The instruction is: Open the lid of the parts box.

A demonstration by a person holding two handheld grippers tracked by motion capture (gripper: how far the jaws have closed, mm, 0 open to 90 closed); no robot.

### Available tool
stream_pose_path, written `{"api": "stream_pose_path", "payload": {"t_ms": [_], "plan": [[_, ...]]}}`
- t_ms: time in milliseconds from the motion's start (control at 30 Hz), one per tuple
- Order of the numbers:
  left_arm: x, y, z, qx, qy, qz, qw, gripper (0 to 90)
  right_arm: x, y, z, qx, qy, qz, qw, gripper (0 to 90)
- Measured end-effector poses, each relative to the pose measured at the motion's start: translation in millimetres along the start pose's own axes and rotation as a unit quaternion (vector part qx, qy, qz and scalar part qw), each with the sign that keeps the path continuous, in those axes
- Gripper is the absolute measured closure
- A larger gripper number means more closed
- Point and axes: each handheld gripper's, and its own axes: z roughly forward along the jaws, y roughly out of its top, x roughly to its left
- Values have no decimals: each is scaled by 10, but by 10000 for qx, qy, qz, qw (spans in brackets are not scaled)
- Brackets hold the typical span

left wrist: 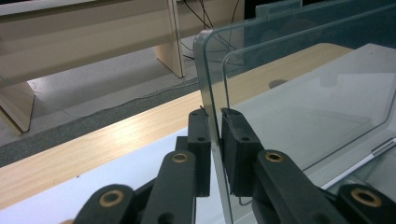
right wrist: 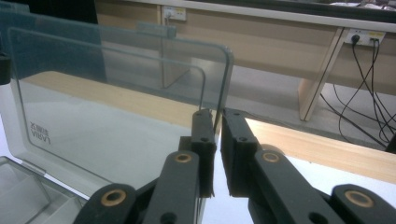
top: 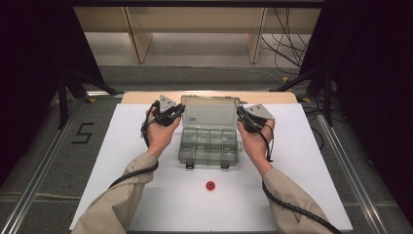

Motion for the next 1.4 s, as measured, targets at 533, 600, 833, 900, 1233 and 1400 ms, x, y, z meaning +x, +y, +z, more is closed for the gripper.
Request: {"api": "stream_pose_path", "payload": {"t_ms": [533, 600, 833, 900, 1233, 1400], "plan": [[-4, -63, 47, 148, -13, 2, 9999, 807, 6, -54, 36, 93, -35, 2, 10000, 843], [-5, -70, 50, 177, -15, 12, 9998, 806, 5, -62, 45, 72, -2, 7, 10000, 843], [-12, -100, 73, 275, -21, 6, 9996, 804, 10, -90, 51, 190, 7, 26, 9998, 843], [-13, -110, 79, 294, -15, -4, 9996, 804, 9, -95, 47, 246, 22, 32, 9997, 842], [-15, -147, 106, 439, -27, 8, 9990, 802, 7, -131, 76, 285, 22, 10, 9996, 840], [-14, -163, 118, 526, -53, -35, 9986, 796, 9, -147, 90, 318, 54, 30, 9995, 832]]}}
